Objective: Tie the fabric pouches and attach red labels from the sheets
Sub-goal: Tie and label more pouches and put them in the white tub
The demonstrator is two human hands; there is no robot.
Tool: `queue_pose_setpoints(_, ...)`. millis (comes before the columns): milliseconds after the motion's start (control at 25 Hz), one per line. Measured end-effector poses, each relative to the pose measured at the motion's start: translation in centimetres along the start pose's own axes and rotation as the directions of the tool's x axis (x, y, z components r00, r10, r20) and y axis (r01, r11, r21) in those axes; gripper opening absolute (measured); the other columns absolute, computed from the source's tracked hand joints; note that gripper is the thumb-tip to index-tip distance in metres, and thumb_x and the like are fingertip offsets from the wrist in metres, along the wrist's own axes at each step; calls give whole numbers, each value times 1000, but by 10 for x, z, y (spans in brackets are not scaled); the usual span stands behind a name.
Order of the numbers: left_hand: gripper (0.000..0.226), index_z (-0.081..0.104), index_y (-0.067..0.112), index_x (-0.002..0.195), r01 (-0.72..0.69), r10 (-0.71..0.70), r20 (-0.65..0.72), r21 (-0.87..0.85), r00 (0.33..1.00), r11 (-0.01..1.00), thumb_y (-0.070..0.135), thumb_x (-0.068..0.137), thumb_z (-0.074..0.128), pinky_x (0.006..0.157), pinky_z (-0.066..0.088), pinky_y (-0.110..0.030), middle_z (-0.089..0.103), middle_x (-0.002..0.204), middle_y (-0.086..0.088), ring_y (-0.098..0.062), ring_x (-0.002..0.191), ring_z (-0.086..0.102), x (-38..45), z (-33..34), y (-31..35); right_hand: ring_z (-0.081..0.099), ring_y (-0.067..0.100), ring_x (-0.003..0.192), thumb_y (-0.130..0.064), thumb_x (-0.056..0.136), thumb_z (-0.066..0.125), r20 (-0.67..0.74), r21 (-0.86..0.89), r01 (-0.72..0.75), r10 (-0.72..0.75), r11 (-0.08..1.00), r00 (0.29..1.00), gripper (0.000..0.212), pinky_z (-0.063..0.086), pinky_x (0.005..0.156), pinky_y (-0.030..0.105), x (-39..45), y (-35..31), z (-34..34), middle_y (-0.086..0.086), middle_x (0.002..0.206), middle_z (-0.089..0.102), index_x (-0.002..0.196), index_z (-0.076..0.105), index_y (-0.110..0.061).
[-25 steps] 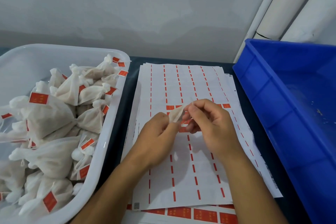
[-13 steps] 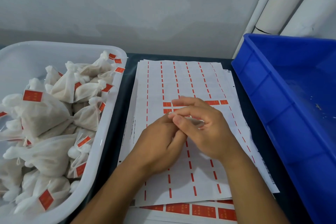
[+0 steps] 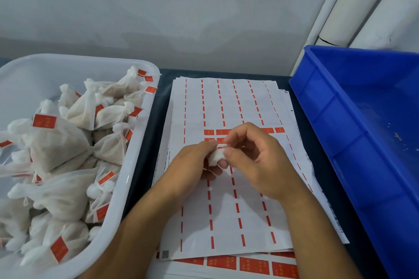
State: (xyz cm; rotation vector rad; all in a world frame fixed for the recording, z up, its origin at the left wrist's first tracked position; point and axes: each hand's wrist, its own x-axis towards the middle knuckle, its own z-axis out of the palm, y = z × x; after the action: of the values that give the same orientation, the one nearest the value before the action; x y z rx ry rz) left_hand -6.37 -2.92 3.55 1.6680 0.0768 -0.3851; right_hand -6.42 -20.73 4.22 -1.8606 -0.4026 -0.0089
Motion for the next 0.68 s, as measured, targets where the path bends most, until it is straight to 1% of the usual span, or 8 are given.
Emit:
queue_pose_setpoints(40,44,76,21,88,28,-29,-35,-28,999,999,41,107,42,63,54,-19,75,75,3,-6,66,68,1,0,1,70,19,94,-24,91,69,9,-3,0,0,1000,1000,13,60,80,29,0,0,0,-11,94,69,98,65,-34)
queue_pose_setpoints(120,46,77,23,74,28,-28,-74,6,997,1000,38,104,45,56,50,-13,72,68,6,-3,59,64,1,-1,2,69,17,94,-21,90,69,31,-18,14,-13,1000,999,14,58,81,24,0,-1,2,-13,95,69,95,67,-34)
queue_pose_setpoints(200,48,75,25,67,24,-21,-92,24,996,999,37,103,45,55,49,-13,68,64,5,-3,58,62,0,-1,2,69,12,97,-20,91,69,44,-63,36,-33,997,998,15,56,83,17,0,-1,3,-18,97,69,96,70,-34)
queue_pose_setpoints(320,46,74,24,69,43,-39,-112,30,993,999,37,102,45,56,50,-15,68,63,5,-4,57,62,0,0,3,67,6,104,-22,94,69,42,-158,64,-58,985,997,14,53,86,12,-1,-1,2,-23,102,67,101,73,-34)
queue_pose_setpoints(440,45,74,24,71,54,-51,-129,23,990,998,38,103,45,53,50,-13,68,62,7,-3,55,63,0,0,5,66,4,107,-27,95,66,22,-204,87,-84,975,996,14,53,86,11,0,-2,2,-23,105,67,103,75,-34)
queue_pose_setpoints(560,46,75,26,72,57,-49,-139,58,989,997,40,103,45,51,51,-13,70,64,6,-6,57,67,-1,0,3,67,5,105,-32,96,69,18,-214,87,-85,973,996,9,54,85,13,0,-3,5,-23,103,67,103,75,-33)
queue_pose_setpoints(640,48,75,29,68,42,-34,-129,61,991,997,40,104,45,49,48,-11,68,62,7,-4,56,65,0,0,1,67,5,101,-32,94,74,0,-244,80,-83,967,997,8,55,84,15,0,-3,7,-21,100,68,101,75,-30)
queue_pose_setpoints(680,48,75,28,69,35,-26,-128,64,991,997,41,105,45,49,46,-9,68,61,9,-2,56,65,0,0,1,67,6,98,-30,93,75,-16,-257,72,-79,964,997,7,56,83,16,1,-3,8,-20,98,68,100,75,-28)
